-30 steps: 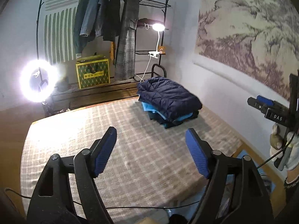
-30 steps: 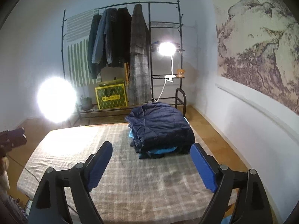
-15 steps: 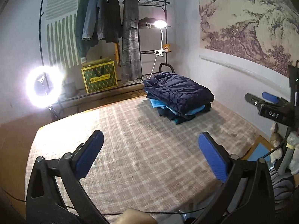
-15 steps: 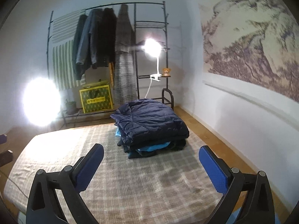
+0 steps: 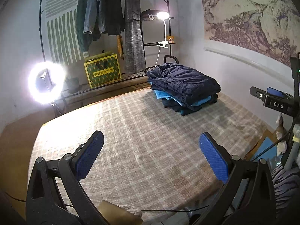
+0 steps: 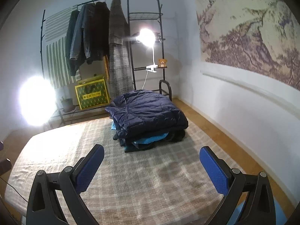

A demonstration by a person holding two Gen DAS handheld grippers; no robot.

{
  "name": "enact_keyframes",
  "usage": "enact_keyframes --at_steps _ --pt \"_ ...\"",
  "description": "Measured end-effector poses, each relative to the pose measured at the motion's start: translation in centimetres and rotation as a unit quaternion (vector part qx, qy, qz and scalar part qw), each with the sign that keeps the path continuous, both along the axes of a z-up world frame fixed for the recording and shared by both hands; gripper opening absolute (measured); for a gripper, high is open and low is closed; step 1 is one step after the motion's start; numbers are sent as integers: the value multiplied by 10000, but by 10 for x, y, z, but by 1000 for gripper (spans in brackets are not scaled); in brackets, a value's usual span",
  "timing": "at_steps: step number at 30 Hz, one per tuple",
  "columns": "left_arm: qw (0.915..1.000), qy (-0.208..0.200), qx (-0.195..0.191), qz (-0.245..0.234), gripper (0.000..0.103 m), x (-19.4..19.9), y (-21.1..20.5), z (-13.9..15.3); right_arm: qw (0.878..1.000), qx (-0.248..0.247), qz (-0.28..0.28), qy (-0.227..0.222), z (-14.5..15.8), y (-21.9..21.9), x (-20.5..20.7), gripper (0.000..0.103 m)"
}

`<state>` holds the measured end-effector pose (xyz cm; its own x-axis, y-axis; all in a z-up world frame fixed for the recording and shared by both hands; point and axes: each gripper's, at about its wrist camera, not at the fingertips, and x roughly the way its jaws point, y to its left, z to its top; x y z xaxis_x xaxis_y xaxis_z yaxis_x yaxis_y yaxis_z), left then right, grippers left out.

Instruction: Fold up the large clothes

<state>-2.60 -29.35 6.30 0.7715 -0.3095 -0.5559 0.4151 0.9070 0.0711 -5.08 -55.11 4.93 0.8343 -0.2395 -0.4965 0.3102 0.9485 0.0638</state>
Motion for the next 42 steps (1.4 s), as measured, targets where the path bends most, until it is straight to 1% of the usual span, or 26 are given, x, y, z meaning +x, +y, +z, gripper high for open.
enact_keyframes --at_steps 6,21,33,37,42 --pt "10000 -98 -9 -12 103 -5 -1 3 10000 0 -9 6 -1 2 0 103" --pt "9999 -115 -54 -20 103 -7 -1 7 9999 96 -44 65 -3 1 2 103" --pt "9999 -139 -60 8 103 -8 -1 8 10000 65 -18 60 -4 0 2 103" --pt "9999 -84 -132 11 103 -9 -1 13 10000 68 -23 52 -4 0 2 103" --pt "9995 76 -319 -21 103 -10 0 15 10000 47 -22 39 -3 0 1 103"
